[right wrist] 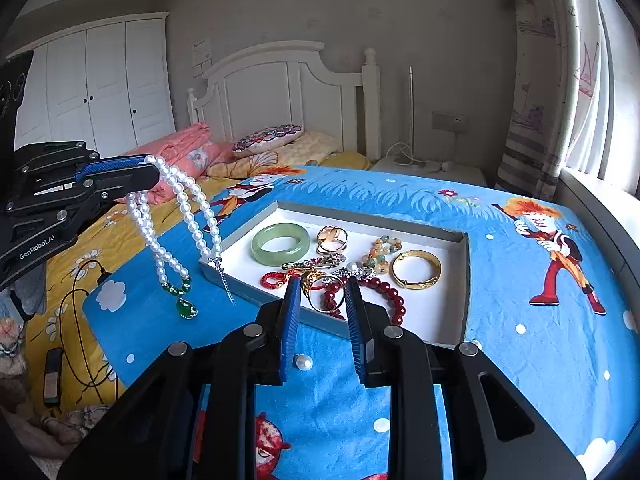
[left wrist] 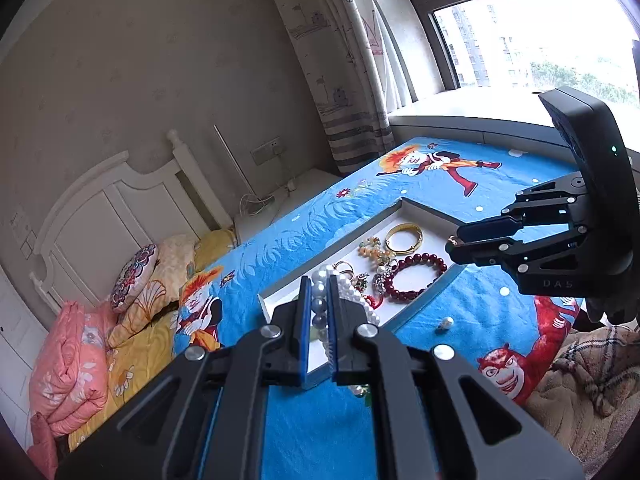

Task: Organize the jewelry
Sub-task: 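Carry the ring and pearl necklace over the tray and open both grippers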

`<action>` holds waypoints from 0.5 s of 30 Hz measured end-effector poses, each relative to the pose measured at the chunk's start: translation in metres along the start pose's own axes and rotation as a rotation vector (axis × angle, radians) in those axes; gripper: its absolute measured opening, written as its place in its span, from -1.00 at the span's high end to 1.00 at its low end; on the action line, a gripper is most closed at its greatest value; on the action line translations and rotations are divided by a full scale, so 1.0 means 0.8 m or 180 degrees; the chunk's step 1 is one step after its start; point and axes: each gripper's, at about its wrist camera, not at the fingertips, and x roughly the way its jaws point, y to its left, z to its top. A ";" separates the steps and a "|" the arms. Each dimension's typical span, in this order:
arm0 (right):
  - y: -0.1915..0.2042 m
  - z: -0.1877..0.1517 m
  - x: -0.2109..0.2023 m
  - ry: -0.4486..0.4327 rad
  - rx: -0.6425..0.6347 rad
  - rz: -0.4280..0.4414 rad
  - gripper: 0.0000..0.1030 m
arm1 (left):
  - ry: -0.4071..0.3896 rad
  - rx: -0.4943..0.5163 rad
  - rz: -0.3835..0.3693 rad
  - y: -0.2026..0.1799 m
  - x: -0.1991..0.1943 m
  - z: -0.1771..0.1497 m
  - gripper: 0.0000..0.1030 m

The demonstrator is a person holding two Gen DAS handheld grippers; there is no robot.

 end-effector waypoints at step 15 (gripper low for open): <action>-0.040 0.018 0.014 -0.0018 0.0079 -0.0114 0.54 | -0.0121 0.0228 0.0048 -0.011 0.026 0.072 0.87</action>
